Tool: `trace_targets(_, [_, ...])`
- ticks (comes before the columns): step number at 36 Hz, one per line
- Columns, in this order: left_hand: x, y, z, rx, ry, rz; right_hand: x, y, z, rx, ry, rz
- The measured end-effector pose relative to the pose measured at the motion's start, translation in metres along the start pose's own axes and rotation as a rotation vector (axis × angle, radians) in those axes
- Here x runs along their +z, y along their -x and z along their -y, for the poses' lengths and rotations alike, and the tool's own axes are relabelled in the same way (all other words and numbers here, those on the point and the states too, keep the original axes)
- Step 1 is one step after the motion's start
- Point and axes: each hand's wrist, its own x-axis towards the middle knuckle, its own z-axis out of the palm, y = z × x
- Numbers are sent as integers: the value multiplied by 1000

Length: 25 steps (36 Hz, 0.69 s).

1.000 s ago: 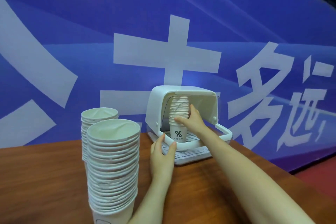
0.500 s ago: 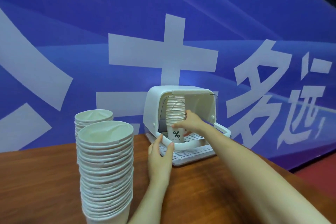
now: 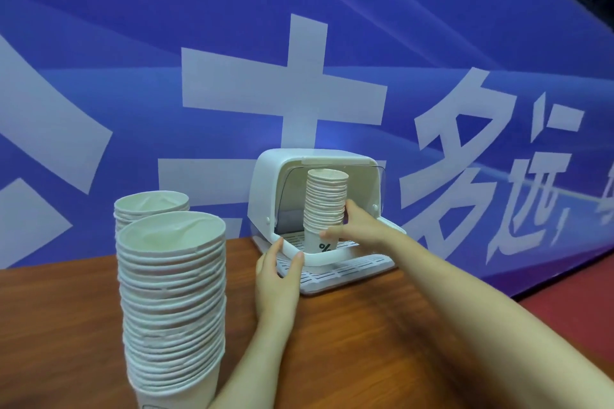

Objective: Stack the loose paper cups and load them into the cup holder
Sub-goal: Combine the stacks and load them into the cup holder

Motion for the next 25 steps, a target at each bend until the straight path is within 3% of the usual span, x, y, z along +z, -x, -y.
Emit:
trace_targets(15, [1, 11, -9, 162, -151, -64, -9, 57, 12, -190, -256, -416])
trace_targets(20, [11, 23, -35, 253, -85, -117, -20, 89, 36, -258, -387, -389])
trace_targets(25, [20, 67, -101, 315, 138, 26, -21, 145, 31, -208, -378, -330])
